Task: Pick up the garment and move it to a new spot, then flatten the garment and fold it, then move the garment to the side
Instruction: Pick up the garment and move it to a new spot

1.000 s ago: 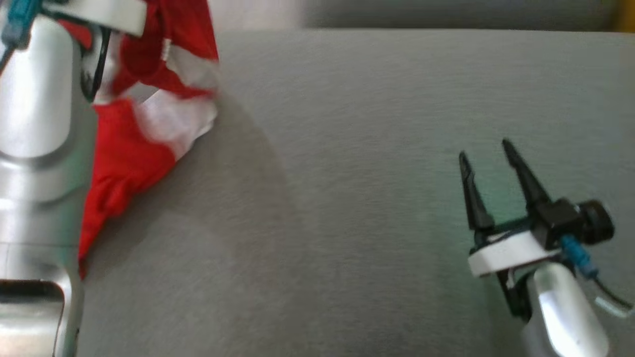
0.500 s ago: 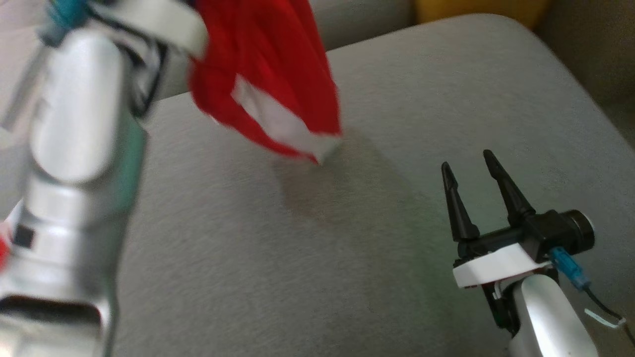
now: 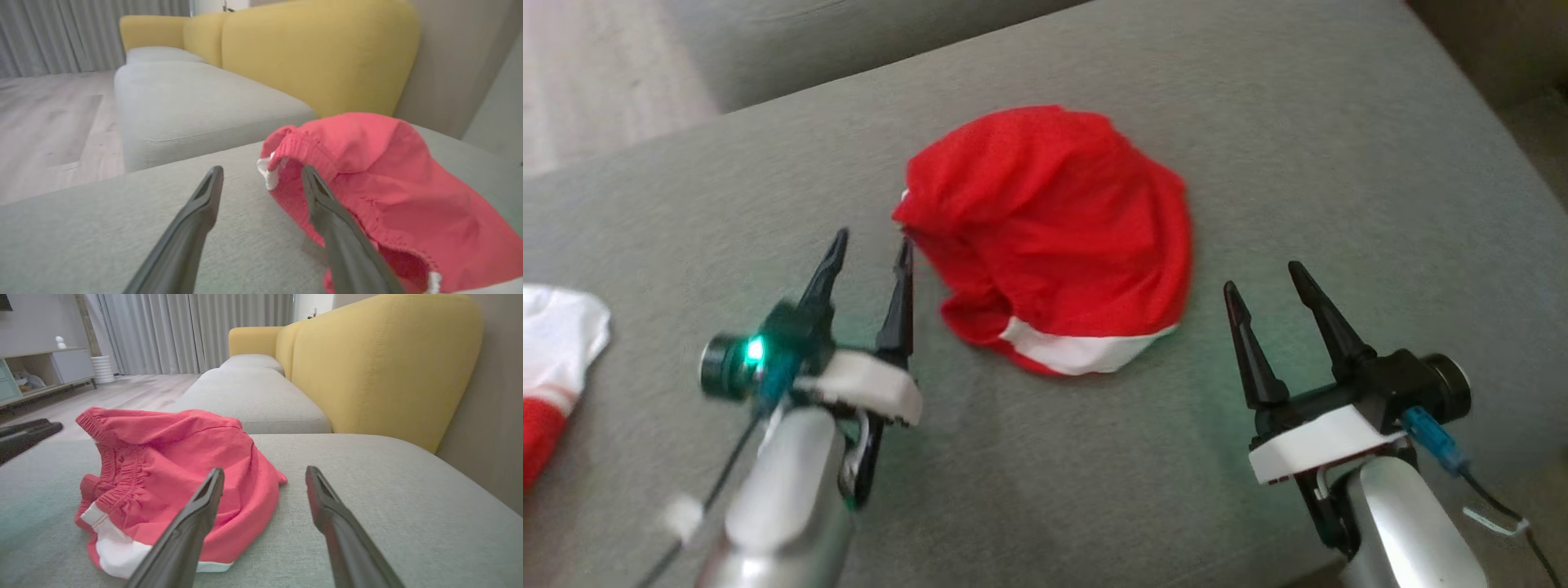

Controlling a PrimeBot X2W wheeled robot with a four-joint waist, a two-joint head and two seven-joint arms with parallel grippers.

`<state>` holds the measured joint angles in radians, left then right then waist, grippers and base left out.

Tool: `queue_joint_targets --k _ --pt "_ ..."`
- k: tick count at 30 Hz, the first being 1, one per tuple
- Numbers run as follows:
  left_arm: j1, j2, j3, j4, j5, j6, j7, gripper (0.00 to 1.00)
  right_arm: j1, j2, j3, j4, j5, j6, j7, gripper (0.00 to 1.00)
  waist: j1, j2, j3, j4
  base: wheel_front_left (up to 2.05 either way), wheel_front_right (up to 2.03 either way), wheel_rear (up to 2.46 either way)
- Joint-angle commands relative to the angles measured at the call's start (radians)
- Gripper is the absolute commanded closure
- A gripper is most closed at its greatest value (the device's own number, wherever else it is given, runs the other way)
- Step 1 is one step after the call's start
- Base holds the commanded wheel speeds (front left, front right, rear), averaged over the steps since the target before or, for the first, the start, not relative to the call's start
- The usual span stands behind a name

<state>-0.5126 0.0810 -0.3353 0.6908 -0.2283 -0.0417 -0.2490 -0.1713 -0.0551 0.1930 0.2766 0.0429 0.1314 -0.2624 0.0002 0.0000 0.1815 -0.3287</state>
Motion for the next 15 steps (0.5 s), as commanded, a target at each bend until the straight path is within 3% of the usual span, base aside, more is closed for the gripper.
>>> queue_joint_targets --k 1,8,15 --pt "0.046 -0.002 0.063 -0.124 0.006 0.031 -0.012 0.0 -0.011 0.005 0.017 -0.018 -0.003 -0.001 0.001 0.0 -0.0002 0.0 -0.003 0.065 0.0 0.0 0.0" --pt "0.403 -0.029 0.129 -0.439 0.017 0.047 -0.013 0.0 0.053 0.005 -0.02 0.011 -0.009 -0.001 0.001 0.0 -0.0002 0.0 -0.093 0.216 0.0 0.0 0.0" --pt "0.616 -0.03 0.13 -0.645 0.021 0.139 -0.013 0.0 0.145 0.005 -0.04 -0.001 0.009 -0.001 0.001 0.0 -0.0002 0.0 -0.196 0.309 0.0 0.0 0.0"
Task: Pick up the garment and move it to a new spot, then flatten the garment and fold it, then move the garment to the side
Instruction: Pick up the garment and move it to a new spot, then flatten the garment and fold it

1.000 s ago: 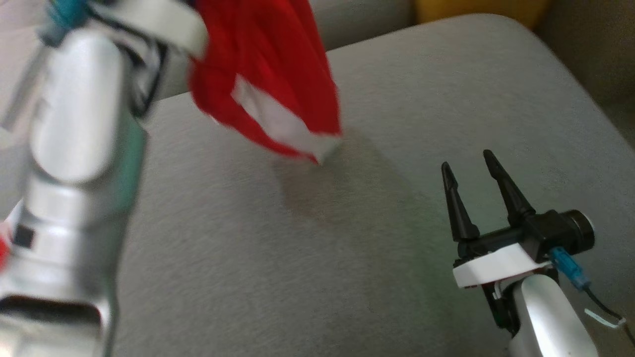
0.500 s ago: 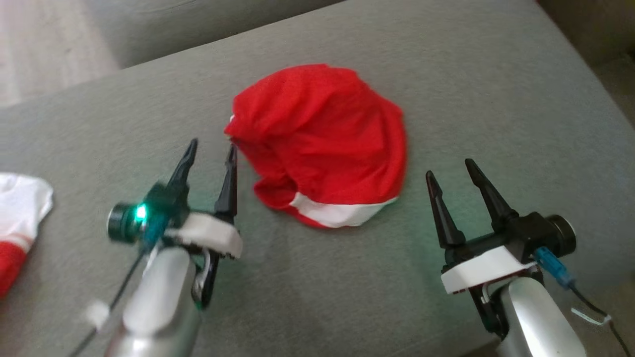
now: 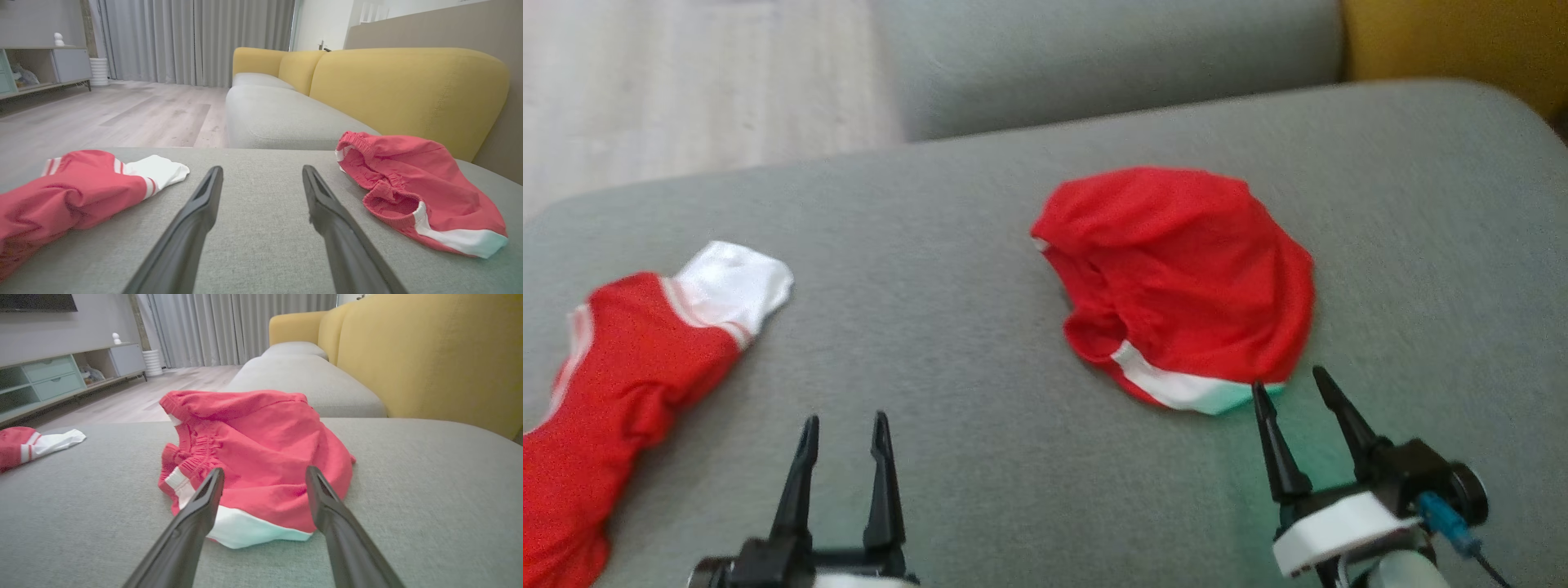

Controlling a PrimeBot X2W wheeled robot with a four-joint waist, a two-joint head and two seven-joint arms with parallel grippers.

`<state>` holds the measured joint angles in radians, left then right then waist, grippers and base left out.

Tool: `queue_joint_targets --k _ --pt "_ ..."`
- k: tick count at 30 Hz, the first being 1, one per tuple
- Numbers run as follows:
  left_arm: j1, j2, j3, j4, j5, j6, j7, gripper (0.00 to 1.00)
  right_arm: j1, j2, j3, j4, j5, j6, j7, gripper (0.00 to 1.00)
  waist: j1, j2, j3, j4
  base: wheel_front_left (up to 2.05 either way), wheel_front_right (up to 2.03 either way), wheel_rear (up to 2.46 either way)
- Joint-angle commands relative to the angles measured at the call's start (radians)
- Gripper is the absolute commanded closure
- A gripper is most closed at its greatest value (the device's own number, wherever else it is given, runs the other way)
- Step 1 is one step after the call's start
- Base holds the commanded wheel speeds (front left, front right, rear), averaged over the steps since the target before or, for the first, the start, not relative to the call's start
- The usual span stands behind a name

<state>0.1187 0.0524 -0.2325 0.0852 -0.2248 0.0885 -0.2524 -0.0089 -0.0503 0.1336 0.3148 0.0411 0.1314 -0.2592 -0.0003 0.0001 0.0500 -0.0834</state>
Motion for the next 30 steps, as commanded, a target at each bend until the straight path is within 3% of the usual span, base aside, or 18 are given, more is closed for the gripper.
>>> queue_joint_targets --k 1,14,30 --pt "0.001 -0.002 0.025 -0.049 0.025 0.016 -0.009 0.0 -0.008 0.0 0.02 -0.045 0.015 -0.001 -0.003 0.0 0.0003 -0.0001 -0.073 0.07 0.0 0.0 0.0" --pt "0.035 -0.002 0.013 -0.067 0.096 0.049 -0.009 0.0 0.069 0.0 0.017 -0.095 0.011 -0.001 -0.003 0.0 0.0003 -0.0001 -0.09 0.087 0.0 0.0 0.0" --pt "0.045 -0.002 0.029 -0.045 0.091 0.07 -0.009 0.0 0.078 0.0 0.017 -0.103 0.018 -0.001 -0.003 0.0 0.0003 -0.0001 -0.104 0.081 0.0 0.0 0.0"
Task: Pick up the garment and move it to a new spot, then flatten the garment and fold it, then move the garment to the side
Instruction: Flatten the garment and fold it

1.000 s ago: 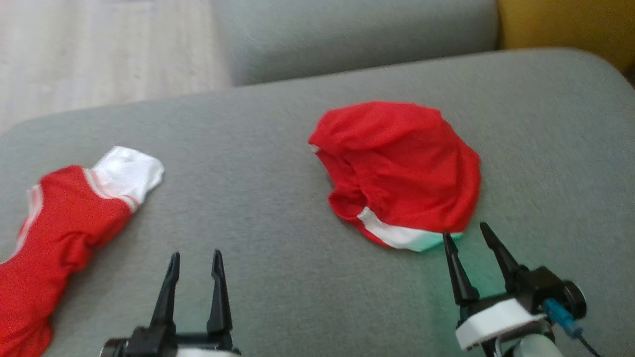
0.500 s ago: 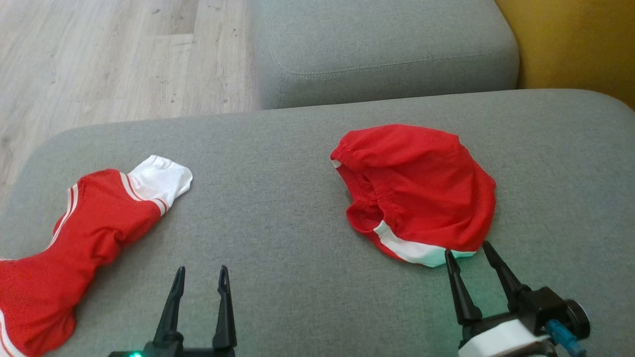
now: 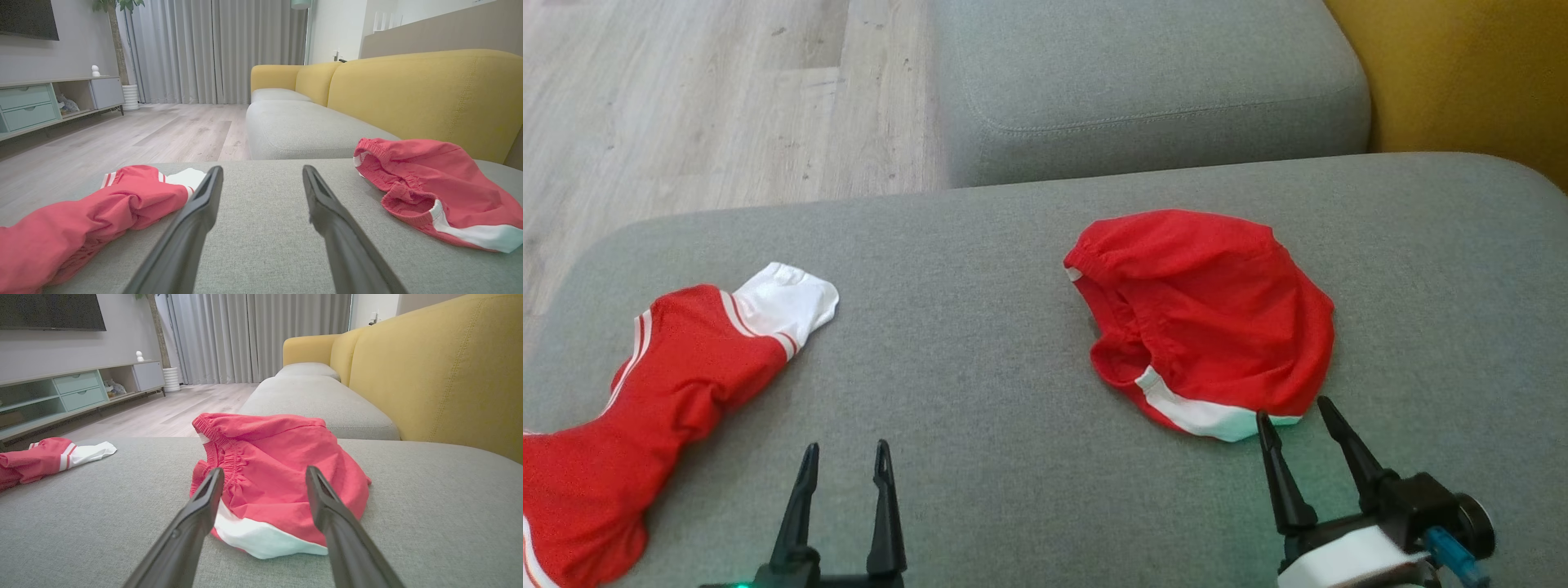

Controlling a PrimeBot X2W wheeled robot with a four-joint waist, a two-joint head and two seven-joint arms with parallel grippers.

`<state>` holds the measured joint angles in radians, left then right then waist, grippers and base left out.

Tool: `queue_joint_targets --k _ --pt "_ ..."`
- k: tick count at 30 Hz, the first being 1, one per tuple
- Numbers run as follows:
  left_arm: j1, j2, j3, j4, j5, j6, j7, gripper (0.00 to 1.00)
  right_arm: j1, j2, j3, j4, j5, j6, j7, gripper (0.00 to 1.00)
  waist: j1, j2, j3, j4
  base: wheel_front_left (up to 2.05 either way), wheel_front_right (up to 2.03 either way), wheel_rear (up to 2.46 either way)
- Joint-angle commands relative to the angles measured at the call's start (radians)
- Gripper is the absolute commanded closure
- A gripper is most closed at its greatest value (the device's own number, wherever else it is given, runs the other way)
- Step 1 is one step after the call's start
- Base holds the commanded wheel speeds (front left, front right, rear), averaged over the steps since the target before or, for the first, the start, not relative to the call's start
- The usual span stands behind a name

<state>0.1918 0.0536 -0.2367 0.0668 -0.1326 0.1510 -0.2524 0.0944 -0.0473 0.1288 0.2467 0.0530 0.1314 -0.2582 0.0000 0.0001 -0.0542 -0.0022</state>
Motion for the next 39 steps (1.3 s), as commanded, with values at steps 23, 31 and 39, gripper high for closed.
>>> queue_joint_targets --k 23,31,39 --pt "-0.24 -0.003 -0.178 0.134 -0.013 -0.105 -0.009 0.0 -0.07 -0.003 0.053 -0.043 -0.016 -0.001 -0.004 0.0 0.0 -0.0001 0.086 -0.08 0.0 0.0 0.0" --pt "-0.49 -0.003 -0.335 0.396 -0.029 -0.149 -0.009 0.0 -0.123 -0.003 0.08 -0.042 -0.016 -0.001 -0.004 0.0 0.0 -0.0001 0.175 -0.192 0.0 0.0 0.0" --pt "-0.645 -0.003 -0.393 0.631 -0.081 -0.138 -0.009 0.0 -0.15 -0.003 0.088 -0.041 0.003 -0.001 -0.004 0.0 0.0 -0.0001 0.22 -0.291 0.0 0.0 0.0"
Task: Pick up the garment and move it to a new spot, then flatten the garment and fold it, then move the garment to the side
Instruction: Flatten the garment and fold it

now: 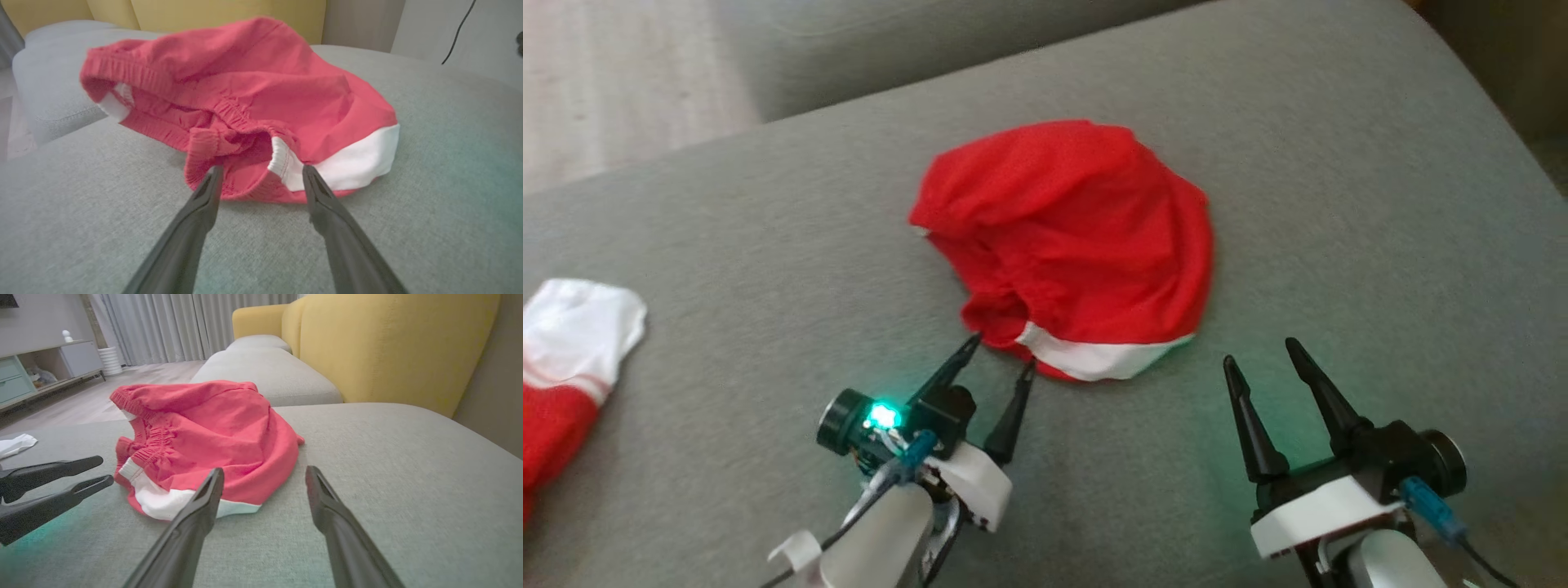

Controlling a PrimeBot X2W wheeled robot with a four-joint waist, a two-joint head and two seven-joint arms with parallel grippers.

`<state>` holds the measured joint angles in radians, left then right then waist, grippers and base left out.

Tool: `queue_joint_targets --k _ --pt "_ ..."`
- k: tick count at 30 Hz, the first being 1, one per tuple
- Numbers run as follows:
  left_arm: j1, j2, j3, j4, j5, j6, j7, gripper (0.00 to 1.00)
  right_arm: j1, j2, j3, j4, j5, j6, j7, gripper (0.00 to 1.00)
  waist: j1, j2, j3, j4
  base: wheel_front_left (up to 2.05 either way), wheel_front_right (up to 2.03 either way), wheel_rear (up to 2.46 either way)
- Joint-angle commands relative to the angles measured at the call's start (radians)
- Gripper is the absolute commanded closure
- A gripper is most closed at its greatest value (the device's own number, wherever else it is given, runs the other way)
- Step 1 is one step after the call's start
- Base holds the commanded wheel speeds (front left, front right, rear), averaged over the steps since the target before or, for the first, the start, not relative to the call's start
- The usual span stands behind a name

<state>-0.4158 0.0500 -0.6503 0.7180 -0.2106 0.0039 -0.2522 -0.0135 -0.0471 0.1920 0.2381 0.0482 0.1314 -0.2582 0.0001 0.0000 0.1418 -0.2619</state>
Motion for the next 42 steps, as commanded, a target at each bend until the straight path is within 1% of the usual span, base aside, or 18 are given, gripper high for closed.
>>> queue_joint_targets --k 1,5,6,7,8,9,12,16,19,21,22,24,26,30,32,33,38,42 --pt "-0.052 0.0 0.018 -0.003 -0.007 0.011 -0.01 0.0 -0.045 -0.003 0.026 -0.032 0.011 -0.001 -0.004 0.0 -0.0001 0.0 0.03 -0.041 0.0 0.0 0.0" --pt "-0.091 0.0 0.006 0.057 -0.016 0.003 -0.01 0.0 -0.053 -0.003 0.027 -0.031 0.02 -0.001 -0.004 0.0 -0.0001 0.0 0.045 -0.069 0.0 0.0 0.0" --pt "-0.1 0.0 0.004 0.062 -0.017 0.001 -0.01 0.21 -0.055 -0.003 0.028 -0.031 0.022 -0.001 -0.004 0.0 -0.0001 0.0 0.049 -0.074 0.0 0.0 0.0" --pt "-0.109 0.0 0.001 0.061 -0.016 -0.002 -0.01 0.55 -0.057 -0.003 0.028 -0.031 0.024 -0.001 -0.004 0.0 -0.0001 0.0 0.053 -0.078 0.0 0.0 0.0" --pt "-0.116 0.0 0.0 0.058 -0.014 -0.003 -0.01 0.74 -0.059 -0.003 0.029 -0.032 0.025 -0.001 -0.004 0.0 -0.0001 0.0 0.056 -0.081 0.0 0.0 0.0" --pt "-0.12 0.0 -0.005 0.058 -0.01 -0.009 -0.01 1.0 -0.061 -0.003 0.029 -0.032 0.026 -0.001 -0.004 0.0 -0.0001 0.0 0.058 -0.083 0.0 0.0 0.0" --pt "-0.13 0.0 -0.022 0.048 -0.007 -0.024 -0.01 1.0 -0.064 -0.003 0.031 -0.031 0.027 -0.001 -0.004 0.0 -0.0001 0.0 0.062 -0.088 0.0 0.0 0.0" --pt "-0.156 0.0 -0.061 -0.042 -0.022 -0.061 -0.01 1.0 -0.064 -0.003 0.029 -0.028 0.029 -0.001 -0.004 0.0 -0.0001 0.0 0.06 -0.09 0.0 0.0 0.0" --pt "-0.234 0.0 -0.107 -0.127 -0.033 -0.093 -0.01 1.0 -0.063 -0.003 0.029 -0.024 0.031 -0.001 -0.004 0.0 -0.0001 0.0 0.048 -0.086 0.0 0.0 0.0" --pt "-0.318 0.0 -0.118 -0.172 -0.032 -0.103 -0.01 1.0 -0.062 -0.003 0.029 -0.022 0.033 -0.001 -0.004 0.0 -0.0001 0.0 0.033 -0.083 0.0 0.0 0.0" --pt "-0.318 0.0 -0.118 -0.172 -0.032 -0.103 -0.01 1.0 -0.062 -0.003 0.029 -0.022 0.033 -0.001 -0.004 0.0 -0.0001 0.0 0.033 -0.083 0.0 0.0 0.0" --pt "-0.406 0.0 -0.102 -0.203 -0.026 -0.106 -0.01 1.0 -0.054 -0.003 0.03 -0.019 0.032 -0.001 -0.004 0.0 -0.0001 0.0 0.009 -0.08 0.0 0.0 0.0" --pt "-0.48 0.001 -0.065 -0.228 -0.027 -0.105 -0.01 1.0 -0.04 -0.003 0.029 -0.015 0.029 -0.001 -0.004 0.0 -0.0001 0.0 -0.018 -0.077 0.0 0.0 0.0" --pt "-0.553 0.034 0.005 -0.274 -0.025 -0.085 -0.01 1.0 -0.016 -0.003 0.019 -0.015 0.021 -0.001 -0.004 0.0 -0.0001 0.0 -0.059 -0.061 0.0 0.0 0.0" --pt "-0.531 0.071 0.029 -0.291 -0.022 -0.067 -0.01 1.0 -0.009 -0.003 0.015 -0.017 0.019 -0.001 -0.004 0.0 -0.0001 0.0 -0.069 -0.05 0.0 0.0 0.0" --pt "-0.466 0.103 0.046 -0.306 -0.037 -0.056 -0.01 1.0 0.0 -0.003 0.011 -0.02 0.019 -0.001 -0.004 0.0 -0.0001 0.0 -0.075 -0.036 0.0 0.0 0.0" --pt "-0.253 0.18 0.074 -0.307 -0.093 -0.056 -0.01 1.0 0.012 -0.003 0.014 -0.001 0.018 -0.001 -0.004 0.0 -0.0001 0.0 -0.06 0.022 0.0 0.0 0.0" --pt "-0.139 0.237 0.102 -0.31 -0.119 -0.064 -0.01 1.0 0.0 -0.003 0.012 0.025 0.025 -0.001 -0.004 0.0 -0.0001 0.0 -0.038 0.07 0.0 0.0 0.0"
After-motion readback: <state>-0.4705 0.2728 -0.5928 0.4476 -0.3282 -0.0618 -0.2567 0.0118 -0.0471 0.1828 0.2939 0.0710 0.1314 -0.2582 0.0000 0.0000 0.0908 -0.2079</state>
